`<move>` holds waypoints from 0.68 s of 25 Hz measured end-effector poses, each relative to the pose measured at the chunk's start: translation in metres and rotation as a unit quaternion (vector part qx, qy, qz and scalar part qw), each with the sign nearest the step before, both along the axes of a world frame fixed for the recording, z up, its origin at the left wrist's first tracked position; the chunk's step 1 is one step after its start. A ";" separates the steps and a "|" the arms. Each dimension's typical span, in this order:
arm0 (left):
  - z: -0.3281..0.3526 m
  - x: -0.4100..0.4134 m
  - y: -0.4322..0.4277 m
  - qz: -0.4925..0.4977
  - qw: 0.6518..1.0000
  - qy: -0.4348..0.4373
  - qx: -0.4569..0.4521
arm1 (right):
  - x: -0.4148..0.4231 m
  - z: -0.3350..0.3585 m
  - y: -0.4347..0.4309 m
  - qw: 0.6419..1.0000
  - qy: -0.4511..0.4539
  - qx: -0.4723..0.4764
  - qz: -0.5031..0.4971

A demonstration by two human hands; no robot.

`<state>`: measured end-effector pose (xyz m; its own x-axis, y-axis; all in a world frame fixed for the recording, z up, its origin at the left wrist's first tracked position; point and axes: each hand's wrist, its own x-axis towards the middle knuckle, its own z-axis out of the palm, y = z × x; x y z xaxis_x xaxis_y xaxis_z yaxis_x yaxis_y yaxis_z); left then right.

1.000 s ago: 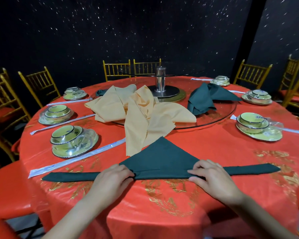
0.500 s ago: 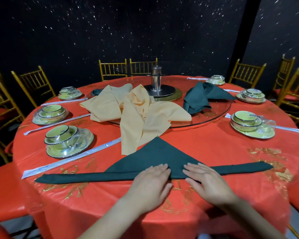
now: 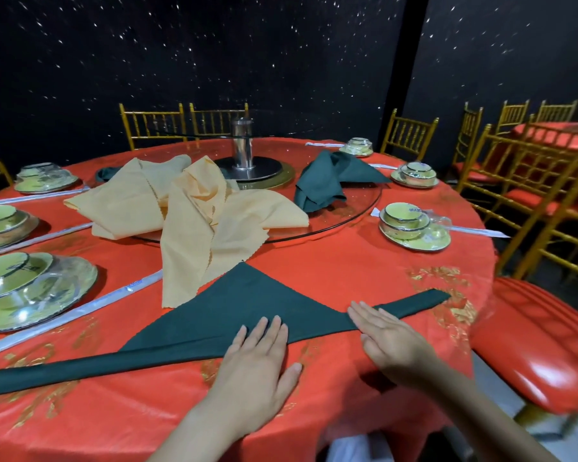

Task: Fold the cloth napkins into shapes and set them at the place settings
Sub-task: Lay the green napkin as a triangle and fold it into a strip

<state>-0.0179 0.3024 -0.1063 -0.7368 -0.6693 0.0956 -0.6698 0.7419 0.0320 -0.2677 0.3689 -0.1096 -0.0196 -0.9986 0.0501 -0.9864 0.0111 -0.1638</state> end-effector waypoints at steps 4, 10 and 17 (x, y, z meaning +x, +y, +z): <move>-0.009 0.004 -0.003 0.022 0.998 -0.039 0.039 | -0.015 -0.001 0.009 0.996 -0.009 -0.016 -0.087; -0.005 0.003 -0.002 0.017 0.998 -0.047 0.040 | -0.031 0.001 0.023 0.977 0.023 -0.018 -0.213; 0.000 0.000 0.000 -0.031 1.000 0.005 0.001 | 0.048 0.027 -0.006 0.993 0.036 -0.072 -0.089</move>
